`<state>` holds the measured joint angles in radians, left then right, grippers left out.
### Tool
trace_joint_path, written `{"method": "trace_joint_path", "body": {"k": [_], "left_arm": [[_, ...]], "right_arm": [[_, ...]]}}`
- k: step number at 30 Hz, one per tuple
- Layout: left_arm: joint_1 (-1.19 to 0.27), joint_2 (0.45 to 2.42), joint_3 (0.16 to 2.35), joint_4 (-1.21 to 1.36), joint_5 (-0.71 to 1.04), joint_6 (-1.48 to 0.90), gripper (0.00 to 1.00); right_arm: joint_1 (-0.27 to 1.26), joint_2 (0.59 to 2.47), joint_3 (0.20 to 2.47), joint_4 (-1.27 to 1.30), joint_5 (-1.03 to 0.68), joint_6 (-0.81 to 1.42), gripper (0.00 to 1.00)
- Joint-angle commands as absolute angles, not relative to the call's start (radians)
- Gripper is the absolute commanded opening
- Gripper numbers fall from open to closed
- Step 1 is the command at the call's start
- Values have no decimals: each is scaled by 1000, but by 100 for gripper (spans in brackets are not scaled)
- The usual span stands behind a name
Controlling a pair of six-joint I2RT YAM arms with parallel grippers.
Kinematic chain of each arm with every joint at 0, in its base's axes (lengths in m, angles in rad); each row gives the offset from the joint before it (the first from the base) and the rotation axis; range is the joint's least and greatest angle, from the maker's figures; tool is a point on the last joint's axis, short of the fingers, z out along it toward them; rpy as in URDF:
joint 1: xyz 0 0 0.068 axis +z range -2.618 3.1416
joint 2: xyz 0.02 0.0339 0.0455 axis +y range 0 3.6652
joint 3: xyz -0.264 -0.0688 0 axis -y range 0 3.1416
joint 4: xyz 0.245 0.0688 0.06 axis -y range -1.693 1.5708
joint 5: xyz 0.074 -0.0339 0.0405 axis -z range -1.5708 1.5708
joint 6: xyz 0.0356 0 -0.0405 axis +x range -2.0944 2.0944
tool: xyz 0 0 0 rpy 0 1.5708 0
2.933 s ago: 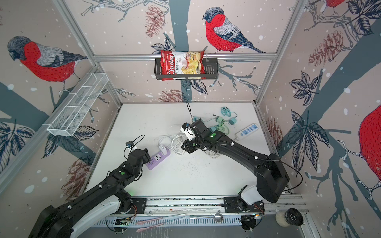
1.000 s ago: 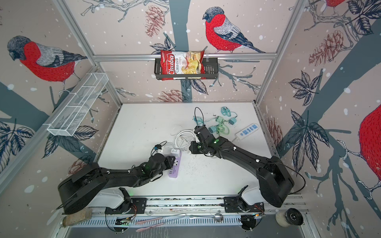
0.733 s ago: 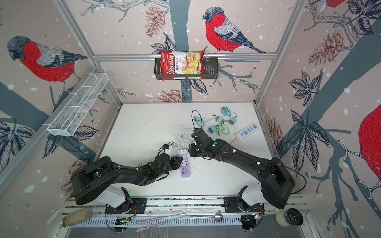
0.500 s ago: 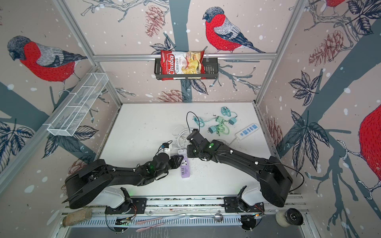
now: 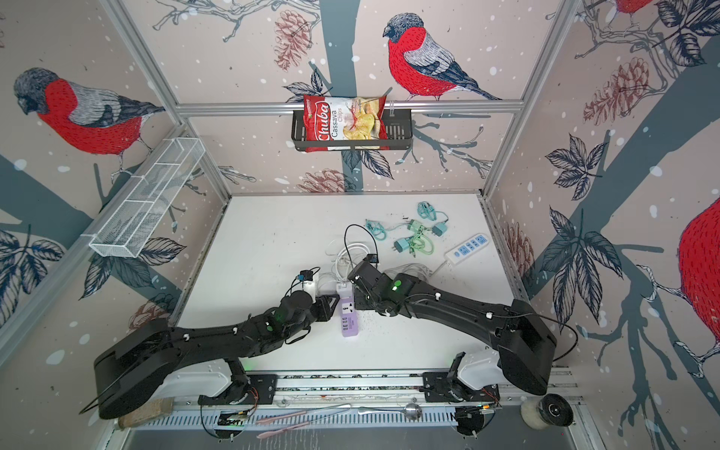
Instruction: Insert the plug
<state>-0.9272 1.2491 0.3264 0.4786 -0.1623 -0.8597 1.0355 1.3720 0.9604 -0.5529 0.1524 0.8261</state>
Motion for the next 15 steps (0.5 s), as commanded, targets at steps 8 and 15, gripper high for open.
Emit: {"method": "trace_joint_path", "body": {"k": [8, 15], "left_arm": [[-940, 1144, 307, 439, -218, -827, 35], [-942, 1014, 263, 375, -280, -811, 36]], "right_arm": [[1050, 1350, 980, -618, 160, 816, 0], [1106, 1484, 1050, -601, 122, 773, 0]]}}
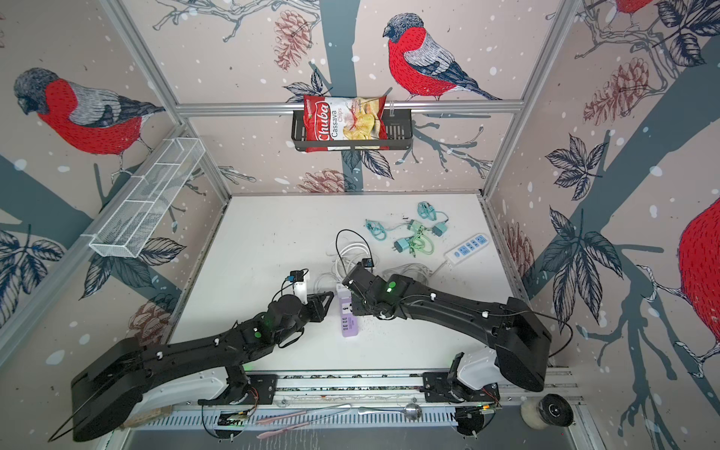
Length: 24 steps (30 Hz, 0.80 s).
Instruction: Insert the plug
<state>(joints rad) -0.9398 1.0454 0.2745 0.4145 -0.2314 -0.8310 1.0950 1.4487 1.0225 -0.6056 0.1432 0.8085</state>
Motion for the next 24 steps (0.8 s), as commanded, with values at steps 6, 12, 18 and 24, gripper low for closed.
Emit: {"method": "trace_joint_path", "body": {"k": [6, 12, 18, 24], "left_arm": [[-942, 922, 235, 328, -328, -802, 38], [-942, 878, 192, 352, -353, -805, 39], [-942, 868, 192, 345, -357, -804, 39], [-942, 880, 193, 354, -362, -795, 39]], "right_arm": [[1120, 1569, 1119, -604, 97, 718, 0], [1117, 1593, 1143, -627, 109, 693, 0], [1117, 1608, 1157, -659, 180, 722, 0], [1099, 1582, 1114, -627, 172, 725, 0]]}}
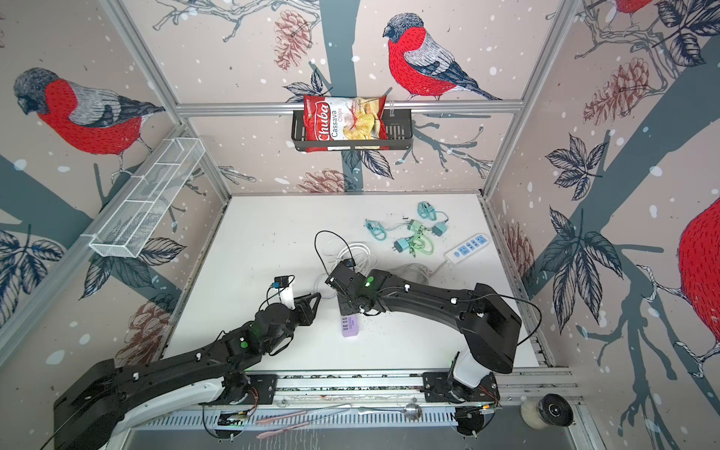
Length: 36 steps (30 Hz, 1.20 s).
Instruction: Insert the plug
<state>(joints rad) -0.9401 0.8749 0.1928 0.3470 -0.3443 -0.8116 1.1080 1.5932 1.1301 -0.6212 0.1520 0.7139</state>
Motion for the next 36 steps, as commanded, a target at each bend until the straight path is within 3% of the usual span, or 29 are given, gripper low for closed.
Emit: {"method": "trace_joint_path", "body": {"k": [1, 24, 36], "left_arm": [[-942, 882, 193, 354, -359, -795, 40], [-942, 805, 183, 311, -424, -782, 40], [-942, 709, 185, 237, -489, -764, 41]], "right_arm": [[1096, 1582, 1109, -620, 164, 720, 0], [1126, 1620, 1083, -621, 157, 755, 0], [1208, 1851, 1168, -692, 199, 796, 0]]}}
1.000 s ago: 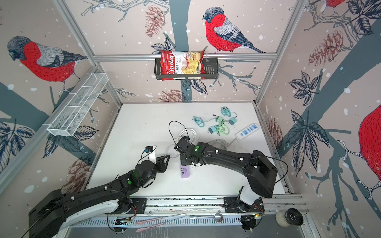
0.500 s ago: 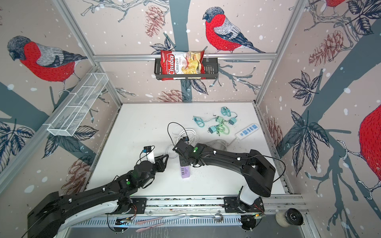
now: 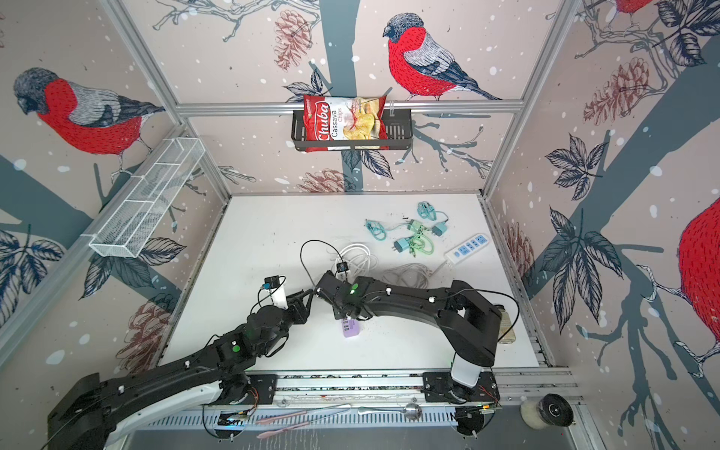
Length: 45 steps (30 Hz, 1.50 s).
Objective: Insert the plug
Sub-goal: 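Press the white charger down into the strip socket with the right gripper, then open the right gripper and lift it away from the plugged charger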
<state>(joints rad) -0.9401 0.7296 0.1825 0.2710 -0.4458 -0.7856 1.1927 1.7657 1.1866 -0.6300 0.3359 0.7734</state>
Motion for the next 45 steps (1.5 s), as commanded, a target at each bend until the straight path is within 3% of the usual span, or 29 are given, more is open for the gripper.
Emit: {"method": "trace_joint_path", "body": {"k": [1, 8, 15, 28, 35, 45], "left_arm": [[-942, 699, 186, 223, -499, -761, 41], [-941, 580, 172, 120, -595, -768, 45], [-940, 437, 154, 32, -684, -780, 48], [-940, 426, 187, -32, -753, -752, 50], [-940, 406, 198, -61, -787, -746, 52], [-940, 323, 264, -304, -907, -867, 58]], "right_arm": [[1213, 1861, 1164, -681, 189, 800, 0], [1215, 1838, 1080, -543, 123, 823, 0], [1203, 1878, 1143, -499, 162, 776, 0], [1181, 1826, 1055, -295, 180, 780, 0], [1172, 2012, 1254, -295, 214, 677, 0], [1113, 2316, 1668, -373, 230, 549, 0]]}}
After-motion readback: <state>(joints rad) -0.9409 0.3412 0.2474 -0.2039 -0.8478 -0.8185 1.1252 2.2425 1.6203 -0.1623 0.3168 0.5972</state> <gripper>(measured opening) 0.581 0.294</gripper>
